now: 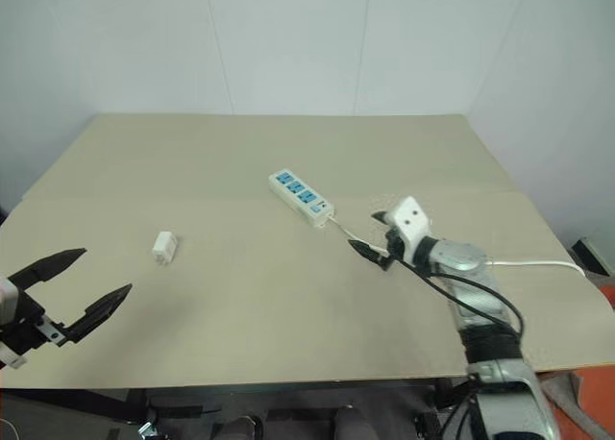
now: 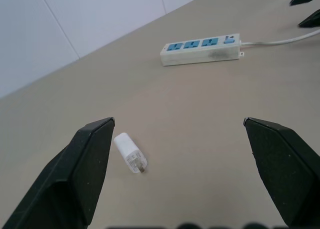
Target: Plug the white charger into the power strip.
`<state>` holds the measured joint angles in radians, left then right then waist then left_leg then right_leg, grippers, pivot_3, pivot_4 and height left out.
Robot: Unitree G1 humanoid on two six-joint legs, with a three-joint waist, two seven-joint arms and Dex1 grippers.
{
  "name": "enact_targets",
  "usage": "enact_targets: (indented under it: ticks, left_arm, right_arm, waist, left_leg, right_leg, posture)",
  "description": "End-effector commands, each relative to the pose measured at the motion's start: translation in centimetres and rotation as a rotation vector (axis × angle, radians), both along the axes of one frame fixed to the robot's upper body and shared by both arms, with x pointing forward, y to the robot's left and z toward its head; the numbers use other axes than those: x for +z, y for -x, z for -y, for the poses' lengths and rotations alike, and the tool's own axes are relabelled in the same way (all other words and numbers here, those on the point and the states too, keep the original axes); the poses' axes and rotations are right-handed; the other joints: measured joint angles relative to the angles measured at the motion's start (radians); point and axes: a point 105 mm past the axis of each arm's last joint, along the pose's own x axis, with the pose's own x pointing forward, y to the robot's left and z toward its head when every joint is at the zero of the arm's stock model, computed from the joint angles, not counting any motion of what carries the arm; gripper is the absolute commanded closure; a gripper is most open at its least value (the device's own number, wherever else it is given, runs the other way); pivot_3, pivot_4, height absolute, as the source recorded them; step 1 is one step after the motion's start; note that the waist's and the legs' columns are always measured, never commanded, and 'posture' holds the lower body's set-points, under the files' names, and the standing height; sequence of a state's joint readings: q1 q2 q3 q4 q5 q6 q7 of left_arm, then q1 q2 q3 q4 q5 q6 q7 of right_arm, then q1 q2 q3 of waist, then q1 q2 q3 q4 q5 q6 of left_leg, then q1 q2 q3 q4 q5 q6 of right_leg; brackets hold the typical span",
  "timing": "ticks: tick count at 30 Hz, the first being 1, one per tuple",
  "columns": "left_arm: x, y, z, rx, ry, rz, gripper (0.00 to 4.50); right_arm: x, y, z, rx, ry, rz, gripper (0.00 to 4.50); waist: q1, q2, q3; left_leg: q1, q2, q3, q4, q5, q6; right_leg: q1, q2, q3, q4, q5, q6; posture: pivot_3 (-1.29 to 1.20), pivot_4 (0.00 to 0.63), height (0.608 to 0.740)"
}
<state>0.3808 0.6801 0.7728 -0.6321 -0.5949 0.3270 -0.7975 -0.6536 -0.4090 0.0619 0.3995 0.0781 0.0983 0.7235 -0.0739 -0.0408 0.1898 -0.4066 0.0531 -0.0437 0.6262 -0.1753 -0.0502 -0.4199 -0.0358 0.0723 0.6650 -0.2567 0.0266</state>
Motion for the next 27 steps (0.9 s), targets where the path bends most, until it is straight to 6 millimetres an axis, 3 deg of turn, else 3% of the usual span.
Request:
enact_targets:
  ticks: [1, 5, 8, 19, 22, 27]
  left_arm:
    - [0.7, -0.1, 0.6, -0.027, -0.013, 0.028, 0.0]
    - [0.7, -0.2, 0.7, -0.033, -0.013, 0.029, 0.0]
    - [0.7, -0.1, 0.8, -0.035, -0.012, 0.03, 0.0]
    - [0.5, 0.3, 1.0, -0.035, -0.01, 0.028, 0.0]
    - [0.4, 0.2, 1.2, -0.046, -0.01, 0.025, 0.0]
    - [0.4, -0.1, 1.5, -0.066, -0.006, 0.022, 0.0]
  right_arm:
    - [0.0, -2.1, -1.1, -0.111, 0.023, 0.005, 0.02]
    - [-0.8, -4.0, -2.1, -0.217, 0.053, -0.058, 0.02]
    - [-1.4, -4.7, -2.0, -0.274, 0.089, -0.081, 0.61]
    - [-1.7, -4.4, -2.6, -0.214, 0.08, -0.118, 4.44]
    - [-1.5, -3.4, -3.1, -0.119, 0.074, -0.121, 4.48]
    - [-1.1, 0.1, -3.2, 0.06, 0.059, -0.076, 4.48]
  waist:
    - [0.002, 0.0, 0.0]
    - [0.007, 0.0, 0.0]
    - [0.008, 0.0, 0.0]
    - [0.003, 0.0, 0.0]
    - [0.003, 0.0, 0.0]
    - [0.004, 0.0, 0.0]
  left_leg:
    - [-0.001, 0.0, 0.0, 0.0, 0.0, 0.0]
    - [-0.002, 0.0, 0.0, 0.0, 0.0, 0.0]
    - [-0.003, 0.0, 0.0, 0.0, 0.0, 0.0]
    - [-0.002, 0.0, 0.0, 0.0, 0.0, 0.0]
    - [-0.002, 0.0, 0.0, 0.0, 0.0, 0.0]
    - [-0.003, 0.0, 0.0, 0.0, 0.0, 0.0]
  right_leg:
    - [0.0, 0.0, 0.0, 0.0, 0.0, 0.0]
    - [-0.001, 0.0, 0.0, 0.0, 0.004, -0.006]
    - [-0.001, -0.001, -0.001, -0.001, 0.004, -0.007]
    - [-0.001, 0.0, -0.001, 0.0, 0.004, -0.007]
    - [-0.001, 0.0, -0.001, 0.0, 0.004, -0.006]
    - [-0.001, 0.0, -0.001, -0.001, 0.002, -0.004]
  posture:
    - [0.0, 0.15, 0.74]
    - [0.0, 0.15, 0.74]
    - [0.0, 0.15, 0.74]
    - [0.0, 0.15, 0.74]
    - [0.0, 0.15, 0.74]
    - [0.0, 0.15, 0.74]
